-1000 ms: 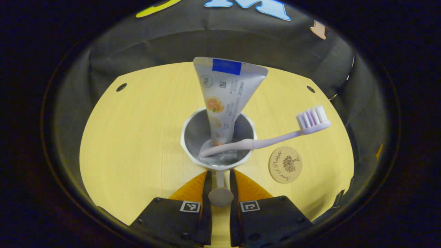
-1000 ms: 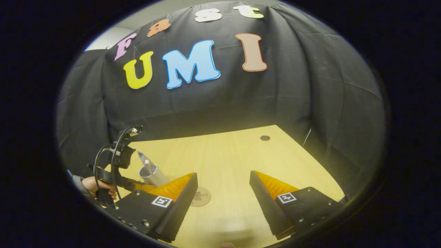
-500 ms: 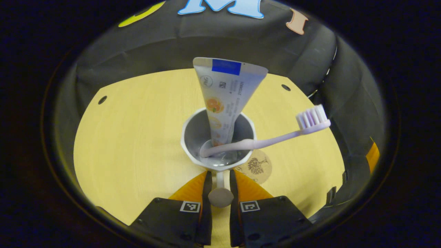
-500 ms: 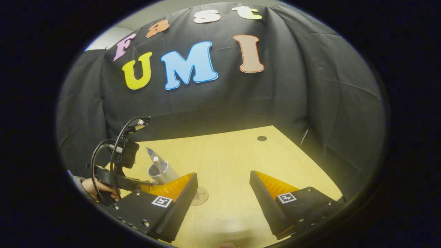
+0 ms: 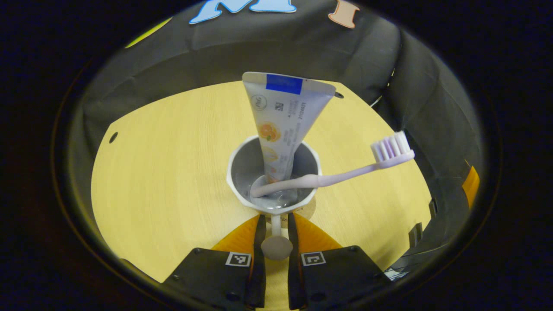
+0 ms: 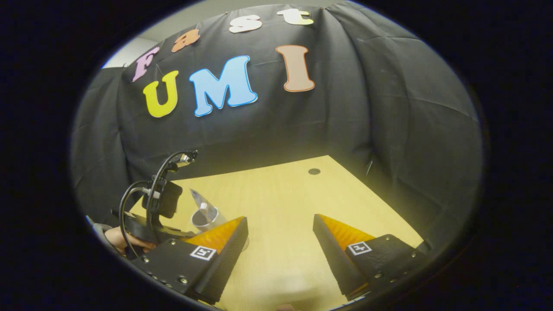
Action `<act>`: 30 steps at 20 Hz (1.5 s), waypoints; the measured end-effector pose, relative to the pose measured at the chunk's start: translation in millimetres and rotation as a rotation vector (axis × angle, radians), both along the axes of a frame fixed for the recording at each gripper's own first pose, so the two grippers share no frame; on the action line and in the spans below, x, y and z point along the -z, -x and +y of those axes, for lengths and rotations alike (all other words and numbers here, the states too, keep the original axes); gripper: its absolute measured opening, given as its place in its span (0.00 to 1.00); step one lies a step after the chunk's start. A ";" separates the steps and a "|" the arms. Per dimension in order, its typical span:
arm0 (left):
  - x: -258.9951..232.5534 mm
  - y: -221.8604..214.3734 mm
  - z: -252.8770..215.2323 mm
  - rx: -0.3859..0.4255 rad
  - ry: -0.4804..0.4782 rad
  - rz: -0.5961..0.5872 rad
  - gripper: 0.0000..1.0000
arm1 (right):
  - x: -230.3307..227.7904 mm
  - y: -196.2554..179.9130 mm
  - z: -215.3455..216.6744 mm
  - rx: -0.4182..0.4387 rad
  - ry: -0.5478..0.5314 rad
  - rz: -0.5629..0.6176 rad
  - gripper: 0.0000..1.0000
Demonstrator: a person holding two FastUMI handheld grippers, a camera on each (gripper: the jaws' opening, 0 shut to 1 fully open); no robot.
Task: Put the toothbrush and toothpaste on the desktop into the cup, then pick up the cup and place it on the coaster on the desktop.
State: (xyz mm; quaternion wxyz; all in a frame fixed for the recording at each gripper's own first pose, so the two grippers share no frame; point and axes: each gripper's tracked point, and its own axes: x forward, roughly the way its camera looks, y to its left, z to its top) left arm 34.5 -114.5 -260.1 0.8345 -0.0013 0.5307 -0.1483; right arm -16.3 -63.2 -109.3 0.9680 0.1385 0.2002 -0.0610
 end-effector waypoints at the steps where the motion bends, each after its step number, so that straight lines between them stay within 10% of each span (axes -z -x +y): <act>1: 2.3 -0.1 -2.3 0.004 -0.004 0.004 0.28 | 1.4 1.3 -3.1 0.000 0.000 0.000 0.95; 21: -25.4 5.6 -24.0 -0.047 -0.029 -0.116 0.31 | -2.3 -13.2 -26.2 -0.126 0.092 -0.037 0.94; 28: -106.0 10.0 -15.7 -0.038 0.044 -0.390 0.76 | -24.0 -21.0 6.9 -0.132 0.113 -0.075 0.94; 30: -129.7 14.4 -6.8 -0.052 0.060 -0.471 0.74 | -35.0 -21.6 16.1 -0.136 0.124 -0.098 0.95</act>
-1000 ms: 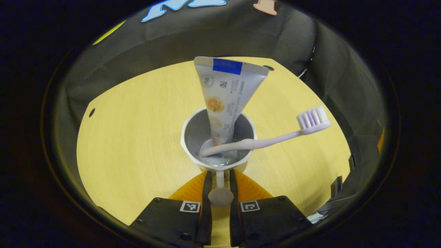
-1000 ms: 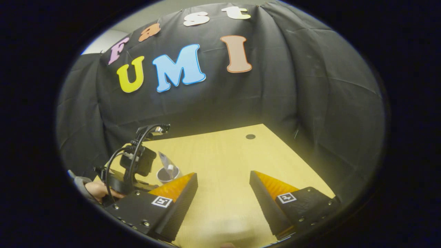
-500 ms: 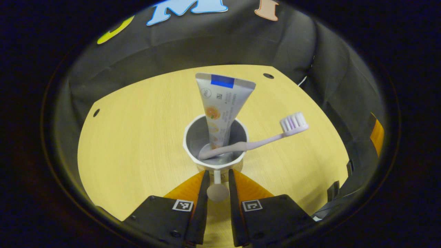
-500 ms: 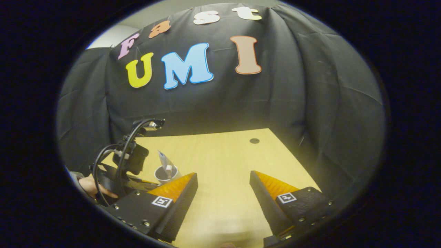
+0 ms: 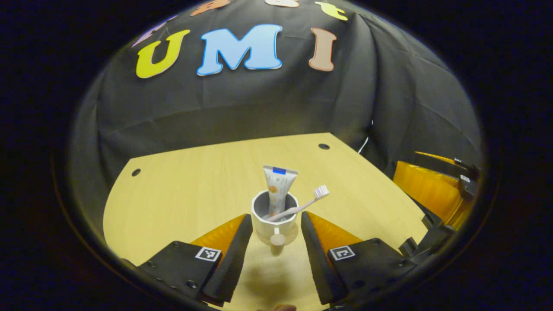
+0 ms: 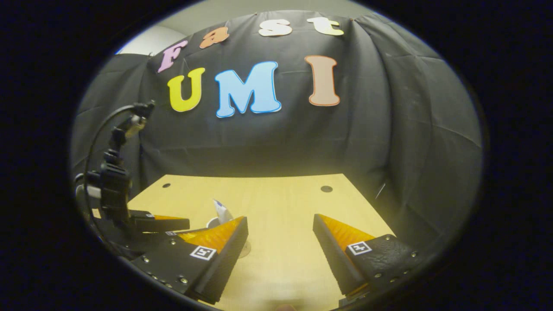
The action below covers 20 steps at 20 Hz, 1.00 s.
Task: Put the toothbrush and toothpaste on the desktop into the cup, then pick up the cup and place it on the coaster on the desktop.
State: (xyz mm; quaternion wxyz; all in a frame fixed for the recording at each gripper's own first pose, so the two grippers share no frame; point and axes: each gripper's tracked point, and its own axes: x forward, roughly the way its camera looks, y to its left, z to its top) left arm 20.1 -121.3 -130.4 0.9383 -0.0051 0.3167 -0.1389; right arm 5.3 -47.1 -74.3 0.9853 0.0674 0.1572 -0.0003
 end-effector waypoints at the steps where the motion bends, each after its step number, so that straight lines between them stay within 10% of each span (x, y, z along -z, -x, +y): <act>1: -14.2 2.1 7.5 -0.006 0.010 -0.039 0.74 | -4.5 -1.4 5.4 -0.001 0.007 -0.010 0.95; 7: -79.9 2.6 66.1 -0.096 0.029 -0.270 0.89 | -26.8 -2.6 33.7 0.003 0.041 -0.045 0.95; 20: -128.3 -9.7 114.1 -0.124 0.091 -0.440 0.91 | -79.7 0.2 62.8 0.049 0.118 -0.134 0.94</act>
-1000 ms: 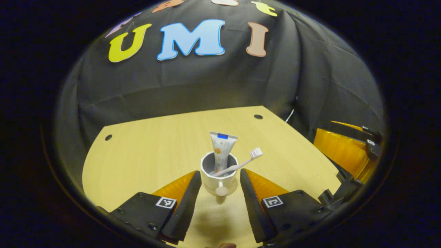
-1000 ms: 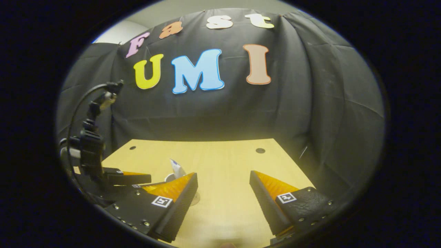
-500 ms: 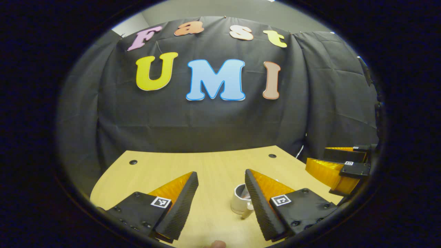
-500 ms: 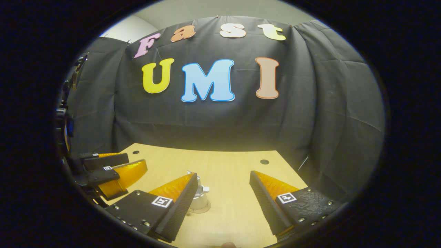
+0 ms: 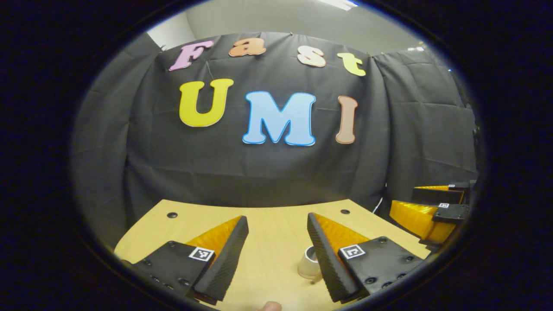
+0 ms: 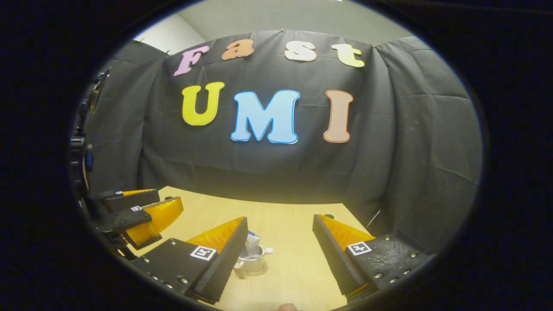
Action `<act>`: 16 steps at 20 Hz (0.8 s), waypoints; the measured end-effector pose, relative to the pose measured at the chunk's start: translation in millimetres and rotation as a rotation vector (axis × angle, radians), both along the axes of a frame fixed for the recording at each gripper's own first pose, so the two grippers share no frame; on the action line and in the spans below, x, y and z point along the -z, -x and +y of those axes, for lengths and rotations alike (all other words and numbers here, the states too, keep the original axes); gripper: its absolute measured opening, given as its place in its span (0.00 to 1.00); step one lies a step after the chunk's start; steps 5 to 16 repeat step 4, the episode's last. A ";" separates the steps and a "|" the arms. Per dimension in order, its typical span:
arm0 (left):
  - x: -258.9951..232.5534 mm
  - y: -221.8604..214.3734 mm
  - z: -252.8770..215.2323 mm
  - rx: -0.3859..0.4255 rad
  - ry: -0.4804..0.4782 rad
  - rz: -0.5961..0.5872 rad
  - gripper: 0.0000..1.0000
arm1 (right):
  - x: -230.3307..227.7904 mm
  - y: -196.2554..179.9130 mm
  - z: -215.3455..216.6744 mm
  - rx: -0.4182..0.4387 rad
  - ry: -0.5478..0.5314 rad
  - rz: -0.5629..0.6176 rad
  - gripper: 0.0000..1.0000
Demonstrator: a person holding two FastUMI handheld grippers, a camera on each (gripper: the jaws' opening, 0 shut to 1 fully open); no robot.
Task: Put the toothbrush and toothpaste on the desktop into the cup, then pick up the cup and place it on the coaster on the desktop.
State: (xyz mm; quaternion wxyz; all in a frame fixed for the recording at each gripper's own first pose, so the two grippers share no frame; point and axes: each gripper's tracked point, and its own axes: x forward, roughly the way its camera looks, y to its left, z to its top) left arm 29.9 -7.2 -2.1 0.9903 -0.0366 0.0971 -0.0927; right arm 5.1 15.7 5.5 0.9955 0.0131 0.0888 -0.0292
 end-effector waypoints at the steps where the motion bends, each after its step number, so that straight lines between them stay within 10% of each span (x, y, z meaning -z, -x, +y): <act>1: -2.2 -0.7 -0.3 0.002 -0.003 -0.010 0.90 | -2.1 -0.4 -1.3 0.003 0.001 -0.004 0.94; 16: -4.8 -4.6 -4.8 0.007 -0.012 -0.028 0.90 | -5.6 -2.3 -5.5 0.010 0.005 -0.013 0.94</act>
